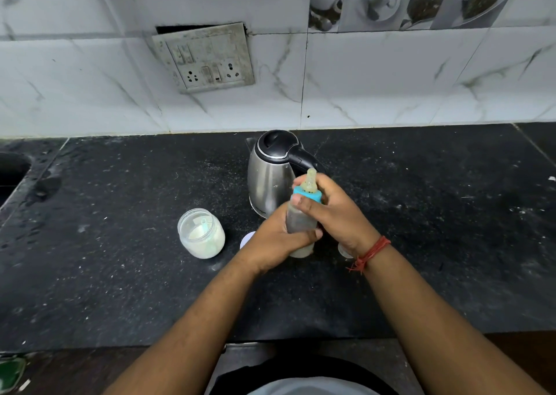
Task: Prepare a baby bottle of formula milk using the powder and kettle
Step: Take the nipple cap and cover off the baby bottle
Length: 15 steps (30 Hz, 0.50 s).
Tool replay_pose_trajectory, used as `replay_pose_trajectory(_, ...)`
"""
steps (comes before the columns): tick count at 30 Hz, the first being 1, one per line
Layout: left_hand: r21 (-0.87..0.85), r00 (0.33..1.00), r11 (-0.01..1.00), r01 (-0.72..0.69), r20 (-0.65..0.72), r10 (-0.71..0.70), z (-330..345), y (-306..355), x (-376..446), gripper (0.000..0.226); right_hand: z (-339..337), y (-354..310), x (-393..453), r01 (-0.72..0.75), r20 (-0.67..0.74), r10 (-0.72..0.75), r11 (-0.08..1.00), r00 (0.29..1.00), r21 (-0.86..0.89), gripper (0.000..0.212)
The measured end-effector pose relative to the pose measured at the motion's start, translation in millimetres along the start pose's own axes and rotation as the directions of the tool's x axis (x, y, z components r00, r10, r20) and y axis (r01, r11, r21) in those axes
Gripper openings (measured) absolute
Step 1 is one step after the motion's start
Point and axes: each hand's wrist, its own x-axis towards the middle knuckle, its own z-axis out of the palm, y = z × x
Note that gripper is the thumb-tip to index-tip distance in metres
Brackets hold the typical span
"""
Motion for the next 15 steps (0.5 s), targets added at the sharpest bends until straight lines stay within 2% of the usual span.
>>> replay_pose_trajectory(2,0.035,0.996,0.999,-0.026,-0.083,0.029,-3,-4,4,0.066,-1,1,2,0.015,-0.135,-0.02,0.999,0.991,-0.038,0.038)
replay_pose_trajectory(4,0.074,0.993,0.997,-0.032,-0.113,0.04,-4,-5,6,0.069,-2,3,3,0.022,-0.187,-0.04,0.995,0.982,-0.1,0.031)
replay_pose_trajectory(6,0.124,0.991,0.992,-0.029,-0.125,0.045,-4,-5,7,0.066,0,4,2,0.018,-0.193,-0.047,0.989,0.98,-0.149,0.028)
replay_pose_trajectory(10,0.169,0.991,0.985,-0.03,-0.121,0.051,-5,-6,7,0.065,2,4,0,0.037,-0.197,-0.056,0.994,0.979,-0.1,0.027)
replay_pose_trajectory(15,0.108,0.997,0.993,-0.057,-0.035,0.061,-12,-4,7,0.06,-5,3,0,0.059,-0.149,-0.071,0.995,0.986,-0.084,0.022)
